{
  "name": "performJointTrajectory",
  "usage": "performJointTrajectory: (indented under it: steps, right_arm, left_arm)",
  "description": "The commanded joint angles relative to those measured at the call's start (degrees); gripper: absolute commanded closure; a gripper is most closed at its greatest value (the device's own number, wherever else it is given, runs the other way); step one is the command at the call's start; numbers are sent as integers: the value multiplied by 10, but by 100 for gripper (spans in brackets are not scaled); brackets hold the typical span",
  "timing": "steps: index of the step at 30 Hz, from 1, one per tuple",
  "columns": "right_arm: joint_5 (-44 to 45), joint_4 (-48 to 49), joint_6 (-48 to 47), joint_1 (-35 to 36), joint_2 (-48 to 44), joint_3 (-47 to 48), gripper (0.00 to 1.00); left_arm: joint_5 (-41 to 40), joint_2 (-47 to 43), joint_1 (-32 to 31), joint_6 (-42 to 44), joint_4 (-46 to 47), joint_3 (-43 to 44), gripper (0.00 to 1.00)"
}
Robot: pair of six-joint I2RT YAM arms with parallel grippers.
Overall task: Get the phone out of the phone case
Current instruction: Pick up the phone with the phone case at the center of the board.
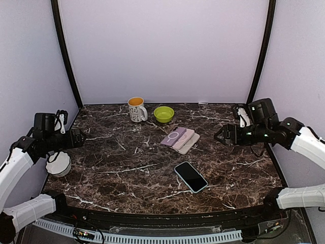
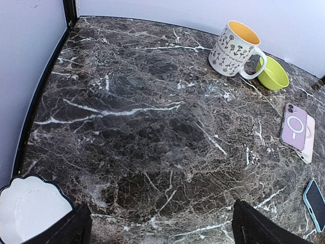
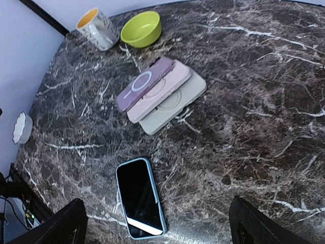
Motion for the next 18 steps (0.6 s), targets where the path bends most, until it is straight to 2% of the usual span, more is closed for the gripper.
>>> performJointTrajectory:
  steps: [1, 9, 18]
  right_arm:
    - [74, -86, 19, 102, 54, 52, 2]
    - [145, -178, 26, 271, 229, 135, 1]
    - [143, -154, 31, 321, 366, 156, 1]
  left_arm:
    - [20, 5, -4, 9, 14, -7, 1]
    - [18, 9, -7, 9, 15, -8, 2]
    - [23, 3, -10, 13, 18, -11, 2]
